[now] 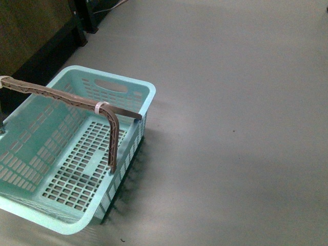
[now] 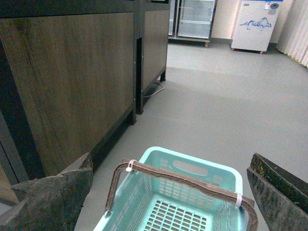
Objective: Pick mango and avocado into basket
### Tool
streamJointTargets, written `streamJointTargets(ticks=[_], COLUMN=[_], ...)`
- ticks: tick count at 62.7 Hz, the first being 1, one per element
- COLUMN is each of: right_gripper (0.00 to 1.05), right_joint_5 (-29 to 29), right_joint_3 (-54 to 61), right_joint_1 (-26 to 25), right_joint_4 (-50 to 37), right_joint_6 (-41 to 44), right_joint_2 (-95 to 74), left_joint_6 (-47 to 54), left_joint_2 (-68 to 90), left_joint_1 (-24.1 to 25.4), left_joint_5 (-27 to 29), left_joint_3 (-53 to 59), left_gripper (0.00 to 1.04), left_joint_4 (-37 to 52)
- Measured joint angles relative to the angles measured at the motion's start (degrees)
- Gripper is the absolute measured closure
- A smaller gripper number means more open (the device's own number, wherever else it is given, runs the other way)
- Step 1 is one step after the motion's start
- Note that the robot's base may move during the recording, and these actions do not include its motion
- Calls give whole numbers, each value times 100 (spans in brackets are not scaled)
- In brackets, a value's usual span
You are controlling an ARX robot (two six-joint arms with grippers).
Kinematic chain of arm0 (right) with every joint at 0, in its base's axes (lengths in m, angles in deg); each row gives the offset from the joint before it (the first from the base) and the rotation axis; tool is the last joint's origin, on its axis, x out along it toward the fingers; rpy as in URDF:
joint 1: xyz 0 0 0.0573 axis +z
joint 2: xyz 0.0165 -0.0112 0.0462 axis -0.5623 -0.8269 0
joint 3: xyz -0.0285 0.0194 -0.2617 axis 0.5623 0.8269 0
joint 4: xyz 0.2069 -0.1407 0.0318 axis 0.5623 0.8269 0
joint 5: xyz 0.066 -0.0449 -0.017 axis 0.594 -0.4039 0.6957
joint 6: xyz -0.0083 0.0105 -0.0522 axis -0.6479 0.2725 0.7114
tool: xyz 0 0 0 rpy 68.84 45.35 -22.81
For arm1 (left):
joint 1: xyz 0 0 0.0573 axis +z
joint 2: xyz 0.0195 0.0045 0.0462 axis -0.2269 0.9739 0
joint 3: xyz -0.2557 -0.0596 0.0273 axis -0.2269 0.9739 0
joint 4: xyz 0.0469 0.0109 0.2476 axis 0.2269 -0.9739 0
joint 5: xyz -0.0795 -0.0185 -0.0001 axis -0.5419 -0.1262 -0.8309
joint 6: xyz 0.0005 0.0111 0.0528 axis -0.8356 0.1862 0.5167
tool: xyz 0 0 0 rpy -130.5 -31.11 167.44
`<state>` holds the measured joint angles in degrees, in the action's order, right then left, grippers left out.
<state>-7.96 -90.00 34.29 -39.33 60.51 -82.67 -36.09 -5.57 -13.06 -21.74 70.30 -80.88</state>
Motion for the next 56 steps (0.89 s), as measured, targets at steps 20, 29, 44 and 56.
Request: streamJointTargets(ticks=[20,29,44,56], right_gripper=[9,9,9,9], right_joint_5=[0,0,-2,0], right_joint_3=[0,0,0,0], right_joint_1=[0,0,0,0], right_joint_4=[2,2,0,0], right_joint_6=[0,0,0,0], right_joint_2=[0,0,0,2], left_joint_6=[-2,0,-3091,-4621], left_joint_2=[0,0,1794,3440], left_joint_1=[0,0,179,70], left_joint_5=[2,2,-1576,-1147], left_joint_3=[0,0,-966,-1270], left_gripper=[8,8,8,8], left_joint_4=[0,0,-1832,-382])
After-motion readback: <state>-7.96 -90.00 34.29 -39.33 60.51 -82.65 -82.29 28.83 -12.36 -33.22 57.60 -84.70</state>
